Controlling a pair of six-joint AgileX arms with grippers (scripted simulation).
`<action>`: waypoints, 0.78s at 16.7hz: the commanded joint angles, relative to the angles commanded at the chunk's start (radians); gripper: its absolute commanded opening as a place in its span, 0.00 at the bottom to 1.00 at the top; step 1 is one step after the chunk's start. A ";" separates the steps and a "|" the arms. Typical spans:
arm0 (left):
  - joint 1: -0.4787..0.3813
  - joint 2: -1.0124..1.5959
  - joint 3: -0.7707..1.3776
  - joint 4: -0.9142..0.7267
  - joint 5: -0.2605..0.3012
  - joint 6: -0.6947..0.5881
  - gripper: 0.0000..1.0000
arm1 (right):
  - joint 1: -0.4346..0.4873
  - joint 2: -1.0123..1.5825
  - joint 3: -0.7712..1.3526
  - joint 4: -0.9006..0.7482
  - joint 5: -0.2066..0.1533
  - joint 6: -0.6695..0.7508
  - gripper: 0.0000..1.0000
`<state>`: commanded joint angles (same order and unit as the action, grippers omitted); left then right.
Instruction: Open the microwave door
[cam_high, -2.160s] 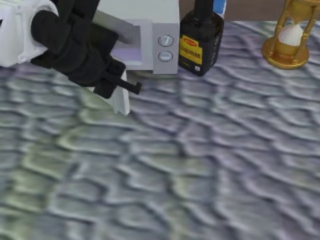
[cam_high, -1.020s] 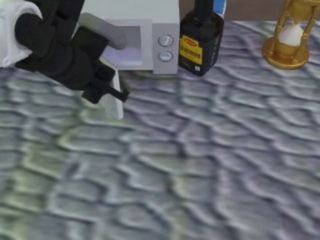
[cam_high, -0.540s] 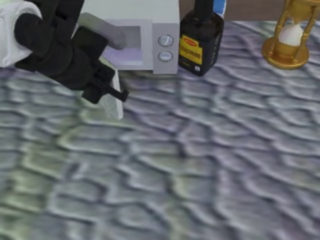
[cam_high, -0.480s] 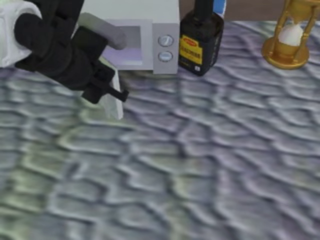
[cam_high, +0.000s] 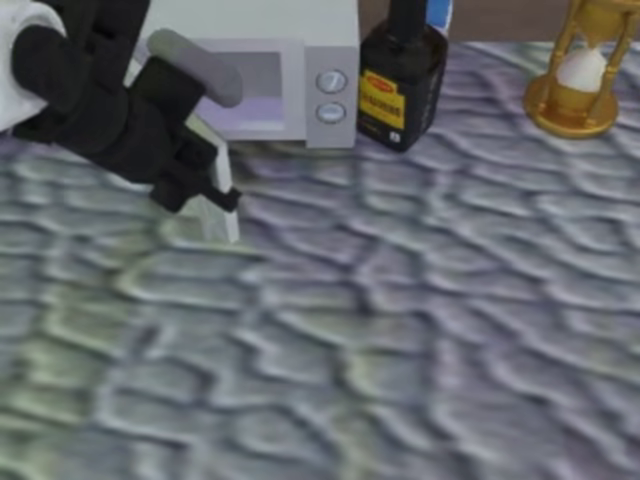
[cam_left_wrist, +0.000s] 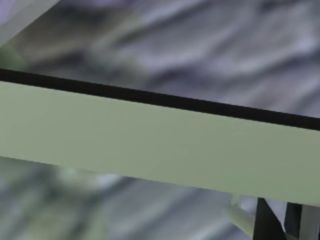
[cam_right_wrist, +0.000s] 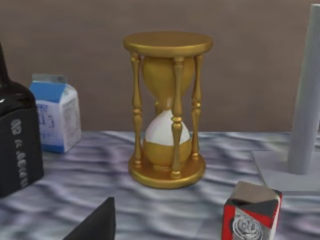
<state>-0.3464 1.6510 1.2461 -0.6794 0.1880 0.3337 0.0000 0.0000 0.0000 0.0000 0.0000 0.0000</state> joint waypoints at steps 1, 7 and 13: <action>0.012 -0.003 -0.009 -0.009 0.013 0.029 0.00 | 0.000 0.000 0.000 0.000 0.000 0.000 1.00; 0.043 -0.029 -0.021 -0.017 0.051 0.099 0.00 | 0.000 0.000 0.000 0.000 0.000 0.000 1.00; 0.043 -0.029 -0.021 -0.017 0.051 0.099 0.00 | 0.000 0.000 0.000 0.000 0.000 0.000 1.00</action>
<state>-0.3035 1.6223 1.2255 -0.6960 0.2393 0.4322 0.0000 0.0000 0.0000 0.0000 0.0000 0.0000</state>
